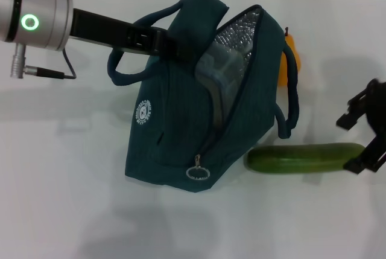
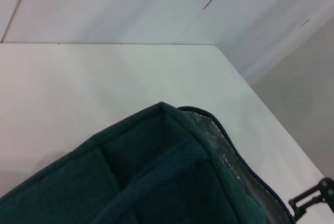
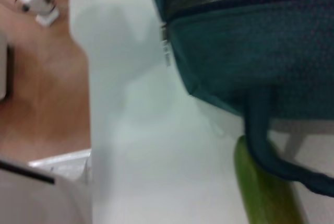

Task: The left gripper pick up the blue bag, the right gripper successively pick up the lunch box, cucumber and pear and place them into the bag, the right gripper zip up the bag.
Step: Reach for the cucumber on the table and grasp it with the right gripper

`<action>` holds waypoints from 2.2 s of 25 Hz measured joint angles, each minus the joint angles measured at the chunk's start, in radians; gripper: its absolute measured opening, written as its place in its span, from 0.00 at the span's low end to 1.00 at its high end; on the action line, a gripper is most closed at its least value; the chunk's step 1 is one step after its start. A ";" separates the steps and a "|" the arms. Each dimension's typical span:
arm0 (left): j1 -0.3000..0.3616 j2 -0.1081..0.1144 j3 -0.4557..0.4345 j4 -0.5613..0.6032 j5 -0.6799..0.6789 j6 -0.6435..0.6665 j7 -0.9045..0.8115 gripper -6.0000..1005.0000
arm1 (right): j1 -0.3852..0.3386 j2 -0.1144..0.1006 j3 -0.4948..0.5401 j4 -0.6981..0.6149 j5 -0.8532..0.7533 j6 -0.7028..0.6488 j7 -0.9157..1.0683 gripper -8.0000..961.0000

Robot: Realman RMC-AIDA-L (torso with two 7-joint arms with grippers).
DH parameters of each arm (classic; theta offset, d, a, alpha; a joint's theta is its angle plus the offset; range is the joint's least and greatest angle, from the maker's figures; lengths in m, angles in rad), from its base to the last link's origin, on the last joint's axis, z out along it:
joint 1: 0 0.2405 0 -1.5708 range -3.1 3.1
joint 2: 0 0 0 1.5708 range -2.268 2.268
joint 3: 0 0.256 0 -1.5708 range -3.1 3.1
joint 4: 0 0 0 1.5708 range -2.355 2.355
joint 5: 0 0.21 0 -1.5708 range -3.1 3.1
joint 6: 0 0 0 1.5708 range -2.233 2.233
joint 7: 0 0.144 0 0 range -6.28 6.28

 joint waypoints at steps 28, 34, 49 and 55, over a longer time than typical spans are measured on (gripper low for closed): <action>-0.003 -0.002 0.001 -0.002 -0.001 -0.002 0.023 0.07 | 0.088 0.059 -0.397 0.144 -0.111 0.276 0.065 0.89; -0.004 -0.003 0.001 -0.003 -0.001 -0.002 0.024 0.07 | 0.093 0.061 -0.431 0.163 -0.102 0.316 0.065 0.89; -0.008 -0.004 0.001 -0.003 -0.001 -0.002 0.025 0.07 | 0.124 0.061 -0.502 0.231 -0.024 0.423 0.057 0.81; -0.009 -0.004 0.001 -0.006 -0.001 -0.002 0.026 0.07 | 0.160 0.061 -0.518 0.303 0.026 0.456 0.053 0.79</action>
